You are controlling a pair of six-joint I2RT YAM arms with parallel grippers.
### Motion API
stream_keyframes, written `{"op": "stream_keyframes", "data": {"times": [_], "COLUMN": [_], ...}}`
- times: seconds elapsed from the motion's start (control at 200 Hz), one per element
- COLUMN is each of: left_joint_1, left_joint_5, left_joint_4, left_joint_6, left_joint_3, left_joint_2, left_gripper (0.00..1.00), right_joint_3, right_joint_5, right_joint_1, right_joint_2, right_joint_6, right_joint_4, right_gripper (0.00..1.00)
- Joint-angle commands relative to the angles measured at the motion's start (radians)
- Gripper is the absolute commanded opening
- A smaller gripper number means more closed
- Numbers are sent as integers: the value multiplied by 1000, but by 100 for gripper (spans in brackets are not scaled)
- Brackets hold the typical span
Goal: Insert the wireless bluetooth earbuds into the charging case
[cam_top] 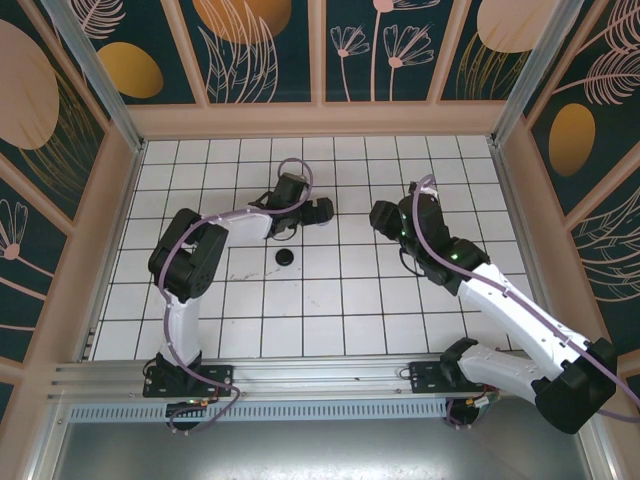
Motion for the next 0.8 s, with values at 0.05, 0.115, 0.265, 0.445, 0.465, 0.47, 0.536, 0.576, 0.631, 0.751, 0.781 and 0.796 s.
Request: {"op": "stream_keyframes", "data": {"times": [0.05,0.115,0.265,0.445,0.465,0.47,0.536,0.576,0.631,0.751,0.781,0.796], "left_joint_1": [18,18,18,18,18,18,18,18,18,18,19,19], "left_joint_5": [-99,-140,-210,-322,-336,-339,-370,-379,-384,-417,-425,-430], "left_joint_4": [-95,-107,-78,65,91,100,202,276,368,422,422,423], "left_joint_6": [138,179,276,362,374,379,446,496,570,695,717,728], "left_joint_3": [82,90,60,-75,-100,-107,-215,-284,-386,-500,-519,-531], "left_joint_2": [-137,-191,-349,-564,-591,-597,-689,-747,-820,-935,-955,-965], "left_gripper": [99,99,99,99,99,99,99,99,99,99,99,99], "right_joint_3": [81,105,159,162,158,157,137,113,60,-69,-102,-117], "right_joint_5": [97,125,211,321,340,345,410,439,467,493,494,492], "right_joint_1": [-15,-37,-83,-182,-189,-190,-215,-233,-260,-328,-343,-348], "right_joint_2": [-30,-33,-25,-23,-25,-24,-28,-35,-49,-49,-42,-34], "right_joint_6": [-38,-72,-128,-177,-186,-189,-206,-222,-246,-225,-237,-250], "right_joint_4": [-81,-107,-151,-111,-100,-98,-54,-9,76,250,295,315], "right_gripper": [85,95,99,99,99,99,99,99,99,99,99,99]}}
